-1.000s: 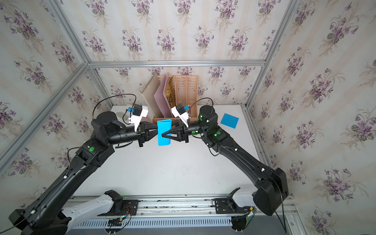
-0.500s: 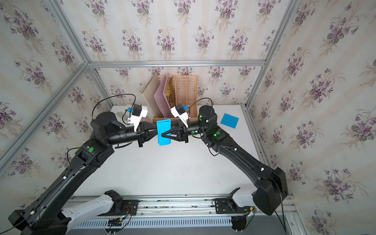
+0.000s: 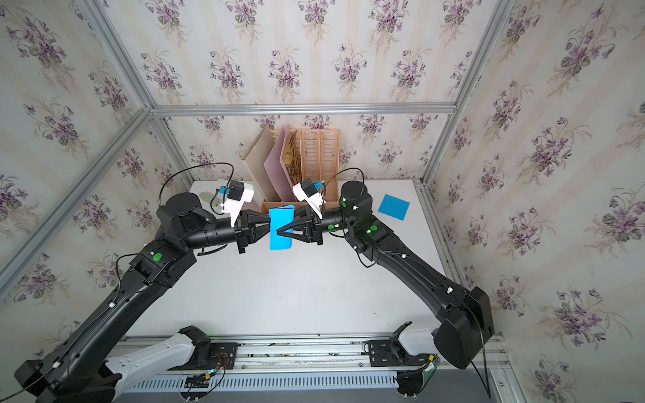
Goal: Fold the square paper along the opposite sides
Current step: Fold the paper.
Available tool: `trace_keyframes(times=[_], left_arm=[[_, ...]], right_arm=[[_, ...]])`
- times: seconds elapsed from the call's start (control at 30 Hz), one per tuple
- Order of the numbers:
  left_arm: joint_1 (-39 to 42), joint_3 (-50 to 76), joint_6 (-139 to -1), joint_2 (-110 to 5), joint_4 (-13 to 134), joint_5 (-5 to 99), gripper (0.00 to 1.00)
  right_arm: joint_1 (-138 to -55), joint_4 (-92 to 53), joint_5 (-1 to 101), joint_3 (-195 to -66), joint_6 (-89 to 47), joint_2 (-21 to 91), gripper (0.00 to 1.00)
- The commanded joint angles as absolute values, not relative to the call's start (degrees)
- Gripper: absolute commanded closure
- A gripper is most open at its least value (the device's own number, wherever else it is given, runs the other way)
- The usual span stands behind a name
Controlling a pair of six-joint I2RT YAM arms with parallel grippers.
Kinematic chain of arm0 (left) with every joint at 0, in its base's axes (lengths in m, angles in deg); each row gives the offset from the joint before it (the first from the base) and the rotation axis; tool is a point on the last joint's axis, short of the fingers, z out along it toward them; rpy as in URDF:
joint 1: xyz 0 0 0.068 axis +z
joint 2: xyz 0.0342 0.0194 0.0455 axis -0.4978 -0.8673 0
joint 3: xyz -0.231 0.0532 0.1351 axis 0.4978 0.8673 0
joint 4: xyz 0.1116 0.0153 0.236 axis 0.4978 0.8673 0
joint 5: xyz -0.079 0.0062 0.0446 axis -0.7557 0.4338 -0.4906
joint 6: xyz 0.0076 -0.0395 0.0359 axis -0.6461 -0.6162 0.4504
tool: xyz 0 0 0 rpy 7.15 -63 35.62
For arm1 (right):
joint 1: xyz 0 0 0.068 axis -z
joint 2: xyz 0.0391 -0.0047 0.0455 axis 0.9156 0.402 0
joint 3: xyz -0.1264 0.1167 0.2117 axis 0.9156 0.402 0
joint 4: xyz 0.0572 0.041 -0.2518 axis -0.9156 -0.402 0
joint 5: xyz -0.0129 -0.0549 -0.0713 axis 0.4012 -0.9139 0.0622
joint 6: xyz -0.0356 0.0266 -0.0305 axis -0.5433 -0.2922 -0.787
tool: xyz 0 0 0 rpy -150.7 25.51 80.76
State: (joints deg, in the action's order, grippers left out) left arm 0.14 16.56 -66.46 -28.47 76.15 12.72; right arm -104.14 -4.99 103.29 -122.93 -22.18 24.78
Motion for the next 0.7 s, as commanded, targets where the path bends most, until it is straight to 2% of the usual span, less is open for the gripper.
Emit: trace_keyframes(times=[0.0, 0.67], left_arm=[[0.1, 16.4, -65.5, -28.2, 75.6, 13.0, 1.00], [0.1, 16.4, -65.1, -28.1, 76.2, 13.1, 1.00]], right_arm=[[-104.2, -3.8, 103.2, -122.9, -22.4, 24.9, 0.71], [-104.5, -4.0, 103.1, -123.1, -22.5, 25.2, 0.72]])
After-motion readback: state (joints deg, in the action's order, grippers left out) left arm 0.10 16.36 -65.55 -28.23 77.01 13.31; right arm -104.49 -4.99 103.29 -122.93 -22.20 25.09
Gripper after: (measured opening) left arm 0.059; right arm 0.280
